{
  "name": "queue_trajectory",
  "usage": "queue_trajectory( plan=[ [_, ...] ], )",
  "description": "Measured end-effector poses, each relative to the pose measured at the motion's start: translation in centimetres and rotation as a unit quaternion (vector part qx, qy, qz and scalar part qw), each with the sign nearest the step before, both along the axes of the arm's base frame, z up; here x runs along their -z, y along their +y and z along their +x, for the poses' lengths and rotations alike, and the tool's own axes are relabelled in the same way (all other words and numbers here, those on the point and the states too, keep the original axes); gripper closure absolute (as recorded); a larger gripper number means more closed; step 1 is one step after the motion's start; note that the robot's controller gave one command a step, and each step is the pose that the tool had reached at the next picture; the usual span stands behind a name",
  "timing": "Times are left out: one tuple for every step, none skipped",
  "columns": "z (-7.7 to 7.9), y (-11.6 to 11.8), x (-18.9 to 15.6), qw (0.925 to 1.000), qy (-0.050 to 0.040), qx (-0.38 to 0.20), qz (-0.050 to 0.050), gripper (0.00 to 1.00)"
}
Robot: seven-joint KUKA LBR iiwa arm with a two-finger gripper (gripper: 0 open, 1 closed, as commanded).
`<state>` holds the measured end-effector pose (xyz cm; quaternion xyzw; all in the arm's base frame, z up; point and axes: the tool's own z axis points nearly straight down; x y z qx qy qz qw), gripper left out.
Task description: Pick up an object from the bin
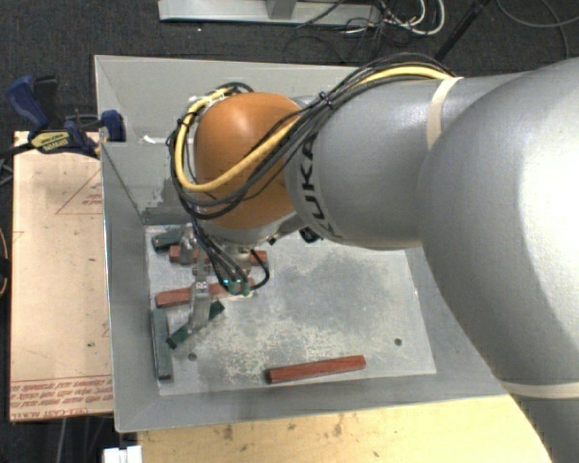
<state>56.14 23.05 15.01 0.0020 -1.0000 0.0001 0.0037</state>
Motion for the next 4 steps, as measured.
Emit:
queue_trajectory(
  plan=[
    [0.2, -0.1, -0.4, 1.0, -0.0037, 0.002, 0.001, 0.0],
    [-0.6, -0.8, 2.8, 0.9979, -0.0079, -0.064, 0.002, 0.0],
    [5.0, 0.7, 7.6, 0.9844, -0.0047, -0.176, 0.002, 1.0],
    [5.0, 0.7, 7.6, 0.9844, -0.0046, -0.176, 0.002, 1.0]
  ],
)
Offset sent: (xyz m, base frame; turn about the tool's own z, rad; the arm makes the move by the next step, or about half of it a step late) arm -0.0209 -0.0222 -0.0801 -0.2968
